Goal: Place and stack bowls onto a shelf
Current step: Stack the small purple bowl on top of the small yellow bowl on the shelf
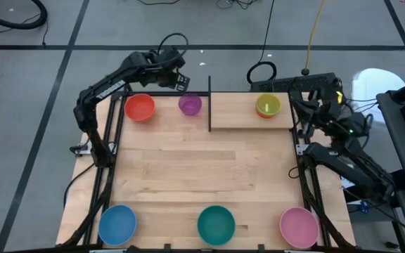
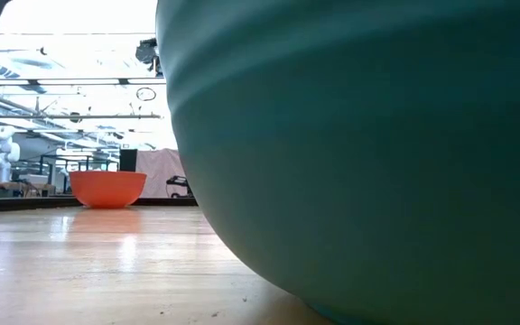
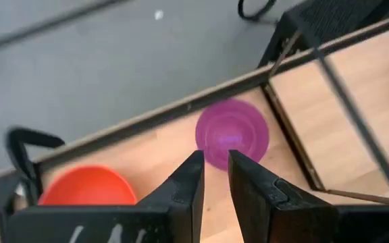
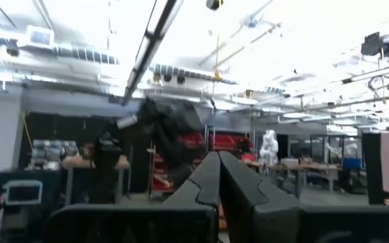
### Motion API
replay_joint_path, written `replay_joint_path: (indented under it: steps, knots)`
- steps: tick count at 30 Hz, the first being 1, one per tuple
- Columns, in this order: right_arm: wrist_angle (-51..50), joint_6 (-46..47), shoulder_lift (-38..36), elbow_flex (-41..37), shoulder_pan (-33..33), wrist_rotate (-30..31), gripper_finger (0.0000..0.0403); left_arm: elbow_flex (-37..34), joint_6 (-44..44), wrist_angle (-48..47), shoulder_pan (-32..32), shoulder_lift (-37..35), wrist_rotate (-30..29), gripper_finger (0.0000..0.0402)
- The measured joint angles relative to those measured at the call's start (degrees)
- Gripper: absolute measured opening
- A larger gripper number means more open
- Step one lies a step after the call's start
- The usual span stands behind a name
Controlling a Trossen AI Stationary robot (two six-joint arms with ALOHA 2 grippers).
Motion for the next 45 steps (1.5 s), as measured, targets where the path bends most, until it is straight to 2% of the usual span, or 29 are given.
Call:
replay_joint_path:
  steps: [8, 13, 17, 24, 31, 37, 45]
  knots:
    - [0.2, 0.24, -4.25, 0.02, -0.02, 0.18, 0.0, -14.95, 1.05, 13.62, 3.36, -0.07, 4.86, 0.0074]
    - [0.44, 0.24, -4.83, 0.02, -0.02, 0.24, 0.0, -22.8, 0.05, 23.63, 6.21, -0.02, 10.17, 0.0074]
    - [0.39, 0.24, -4.81, 0.02, -0.02, 0.33, 0.0, -27.9, -1.7, 26.73, 8.19, -0.03, 10.79, 0.0074]
    - [0.39, -1.93, -4.81, 0.02, -0.02, 0.55, 0.0, -34.16, -2.33, 27.6, 9.76, -0.05, 13.76, 0.0074]
    - [0.39, -3.0, -4.79, 0.02, -0.02, 2.01, 0.0, -39.08, -3.14, 36.21, 9.44, -0.05, 17.82, 0.0074]
    - [0.37, -3.83, -4.76, 0.02, -0.04, 2.12, 0.0, -40.84, -3.72, 40.33, 8.7, -0.05, 18.17, 0.0074]
    - [0.37, -3.85, -4.72, 0.02, -0.04, 2.1, 0.0, -42.55, -6.64, 40.56, 7.62, -0.05, 17.12, 0.0074]
